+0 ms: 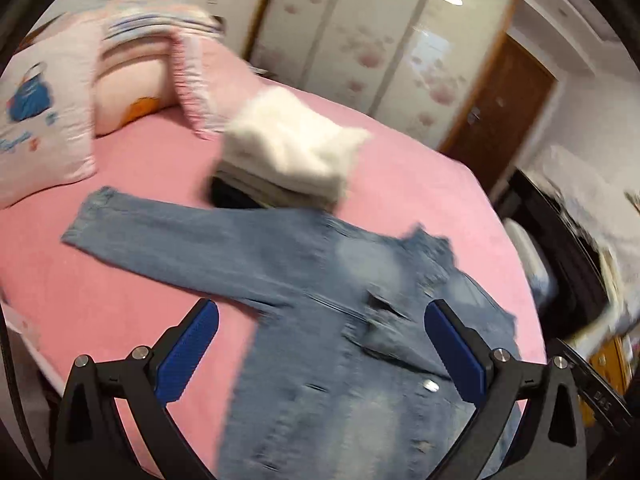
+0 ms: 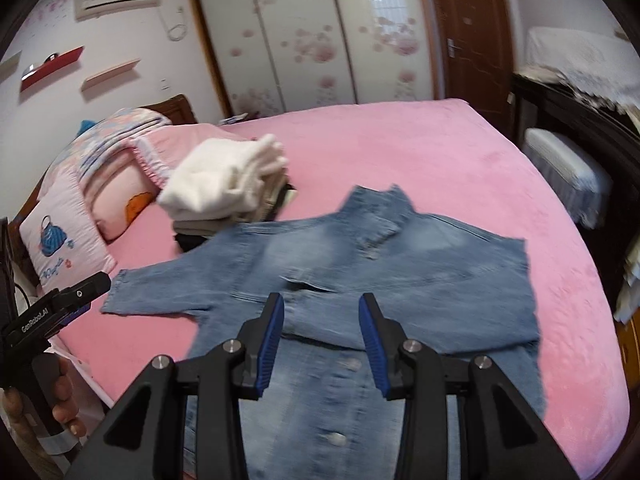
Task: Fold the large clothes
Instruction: 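Move the left gripper to the cuff of the other sleeve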
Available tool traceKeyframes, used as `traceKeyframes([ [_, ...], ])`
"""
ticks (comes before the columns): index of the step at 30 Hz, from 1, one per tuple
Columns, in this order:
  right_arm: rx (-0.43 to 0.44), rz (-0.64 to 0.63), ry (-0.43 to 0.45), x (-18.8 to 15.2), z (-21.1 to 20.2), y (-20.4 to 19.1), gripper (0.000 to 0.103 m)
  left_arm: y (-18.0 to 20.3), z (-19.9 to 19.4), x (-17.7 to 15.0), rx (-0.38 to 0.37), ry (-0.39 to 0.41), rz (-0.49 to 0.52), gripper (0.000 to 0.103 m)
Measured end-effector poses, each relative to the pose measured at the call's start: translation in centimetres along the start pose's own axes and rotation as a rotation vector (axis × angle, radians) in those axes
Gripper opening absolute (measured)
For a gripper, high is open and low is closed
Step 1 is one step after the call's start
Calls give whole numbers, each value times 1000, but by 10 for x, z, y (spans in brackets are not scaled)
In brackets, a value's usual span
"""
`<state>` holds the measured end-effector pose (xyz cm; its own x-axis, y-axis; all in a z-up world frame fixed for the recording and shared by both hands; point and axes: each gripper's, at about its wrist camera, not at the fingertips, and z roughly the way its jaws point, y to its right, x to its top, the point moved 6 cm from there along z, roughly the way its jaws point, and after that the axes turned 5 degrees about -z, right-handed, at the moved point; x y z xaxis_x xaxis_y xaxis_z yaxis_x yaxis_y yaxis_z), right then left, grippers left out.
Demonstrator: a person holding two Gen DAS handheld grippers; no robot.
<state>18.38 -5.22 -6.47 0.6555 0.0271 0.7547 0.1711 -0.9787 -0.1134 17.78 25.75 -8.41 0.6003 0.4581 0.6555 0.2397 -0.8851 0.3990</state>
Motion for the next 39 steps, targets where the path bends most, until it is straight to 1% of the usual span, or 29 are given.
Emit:
traceKeyframes([
  [1, 0, -10, 4, 3, 2, -10, 39, -20, 1, 7, 24, 9, -25, 102],
  [3, 3, -38, 7, 8, 13, -34, 39, -59, 5, 19, 45, 24, -77, 102],
  [5, 18, -58, -1, 9, 25, -52, 39, -95, 11, 27, 54, 38, -130, 102],
  [7, 31, -77, -27, 8, 43, -74, 39, -132, 21, 33, 48, 32, -187, 102],
  [10, 58, -89, -71, 4, 72, -104, 39, -185, 43, 34, 49, 15, -282, 102],
  [12, 63, -108, -96, -1, 91, -123, 39, -213, 57, 32, 50, 4, -342, 102],
  [15, 69, -141, -120, -7, 115, -146, 39, -256, 85, 25, 26, -27, -467, 102],
  [18, 75, -196, -137, -13, 137, -174, 39, -284, 108, 20, 14, -43, -556, 101],
  [20, 90, -227, -143, -16, 148, -190, 39, -293, 121, 17, 11, -43, -582, 101],
  [24, 115, -284, -161, -21, 175, -218, 39, -304, 146, 20, -1, -41, -620, 101],
  [28, 154, -298, -182, -22, 200, -242, 39, -315, 165, 26, -11, -46, -640, 101],
  [30, 175, -296, -185, -22, 211, -251, 39, -320, 178, 29, -20, -56, -650, 99],
  [33, 200, -290, -193, -24, 222, -260, 39, -325, 190, 32, -20, -66, -658, 90],
  [34, 204, -289, -197, -25, 224, -261, 39, -327, 195, 34, -14, -68, -655, 85],
  [35, 207, -286, -200, -26, 227, -262, 39, -328, 198, 36, -10, -68, -653, 74],
  [36, 212, -284, -205, -28, 230, -262, 39, -329, 202, 37, -1, -72, -648, 68],
  [37, 213, -283, -209, -30, 231, -260, 39, -330, 206, 38, 20, -81, -638, 53],
  [38, 211, -282, -212, -31, 232, -259, 39, -331, 211, 39, 49, -92, -624, 33],
  [39, 210, -280, -215, -33, 233, -257, 39, -331, 215, 40, 59, -101, -611, 27],
])
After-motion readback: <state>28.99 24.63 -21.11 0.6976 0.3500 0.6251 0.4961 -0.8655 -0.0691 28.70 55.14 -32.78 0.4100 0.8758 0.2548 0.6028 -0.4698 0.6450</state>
